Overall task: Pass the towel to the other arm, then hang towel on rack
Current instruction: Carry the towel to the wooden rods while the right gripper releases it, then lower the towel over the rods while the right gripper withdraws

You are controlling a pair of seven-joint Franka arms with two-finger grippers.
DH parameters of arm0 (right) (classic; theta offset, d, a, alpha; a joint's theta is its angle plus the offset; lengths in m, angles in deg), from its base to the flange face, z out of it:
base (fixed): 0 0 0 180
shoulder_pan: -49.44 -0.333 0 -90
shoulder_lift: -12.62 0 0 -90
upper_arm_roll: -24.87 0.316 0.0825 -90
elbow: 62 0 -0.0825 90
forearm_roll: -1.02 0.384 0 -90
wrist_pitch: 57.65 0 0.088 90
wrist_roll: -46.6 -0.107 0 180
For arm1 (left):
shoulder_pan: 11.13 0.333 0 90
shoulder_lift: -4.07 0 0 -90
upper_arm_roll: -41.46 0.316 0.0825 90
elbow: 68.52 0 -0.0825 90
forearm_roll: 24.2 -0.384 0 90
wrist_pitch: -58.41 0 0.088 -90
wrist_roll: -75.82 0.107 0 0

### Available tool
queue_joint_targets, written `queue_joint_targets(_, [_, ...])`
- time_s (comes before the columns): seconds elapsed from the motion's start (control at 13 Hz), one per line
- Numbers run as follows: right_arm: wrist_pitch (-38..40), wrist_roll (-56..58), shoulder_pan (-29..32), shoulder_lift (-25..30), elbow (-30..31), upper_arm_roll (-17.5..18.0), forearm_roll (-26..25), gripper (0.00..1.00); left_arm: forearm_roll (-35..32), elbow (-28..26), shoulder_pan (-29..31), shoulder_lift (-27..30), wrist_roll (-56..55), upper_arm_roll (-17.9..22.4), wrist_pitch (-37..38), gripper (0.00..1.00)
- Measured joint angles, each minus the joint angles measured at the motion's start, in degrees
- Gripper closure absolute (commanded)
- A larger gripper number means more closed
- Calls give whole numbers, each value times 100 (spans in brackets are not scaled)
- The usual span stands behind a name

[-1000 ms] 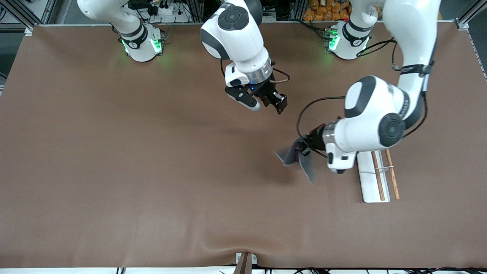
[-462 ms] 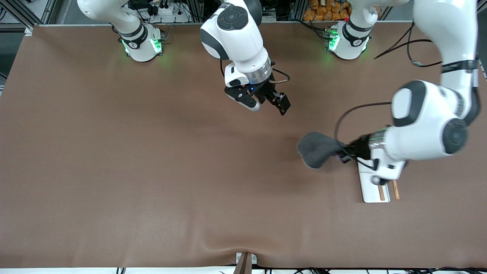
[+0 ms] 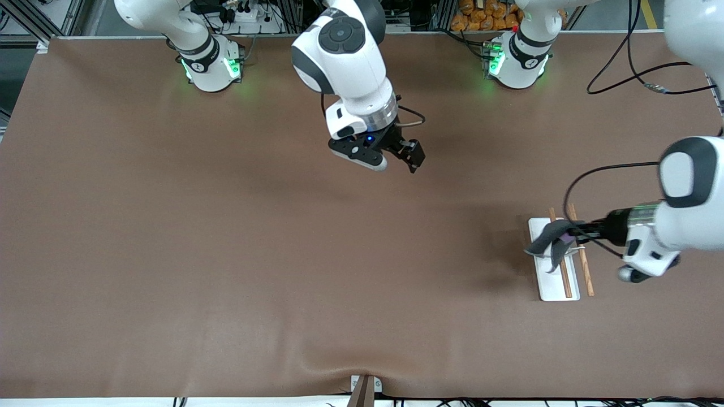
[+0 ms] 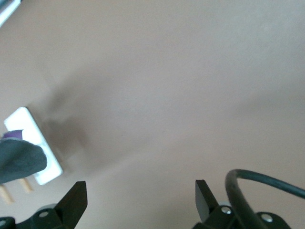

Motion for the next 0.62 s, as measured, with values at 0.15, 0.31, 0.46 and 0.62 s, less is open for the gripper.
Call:
queue_joint_targets(0.15, [298, 482, 176, 46, -52, -12, 8, 0, -3, 0, 280, -15, 528, -3, 96, 100])
queue_joint_targets(0.31, [584, 1015, 380, 121, -74, -14, 14, 0, -73, 0, 447, -15, 927, -3, 138, 100])
queue_joint_targets(0.46, [1053, 1758, 561, 222, -68, -15, 17, 0, -261, 0, 566, -16, 1259, -4, 145, 100])
queue_joint_targets(0.62, [1385, 2855, 770, 407, 94, -20, 20, 0, -343, -3, 737, -43, 1455, -3, 145, 100])
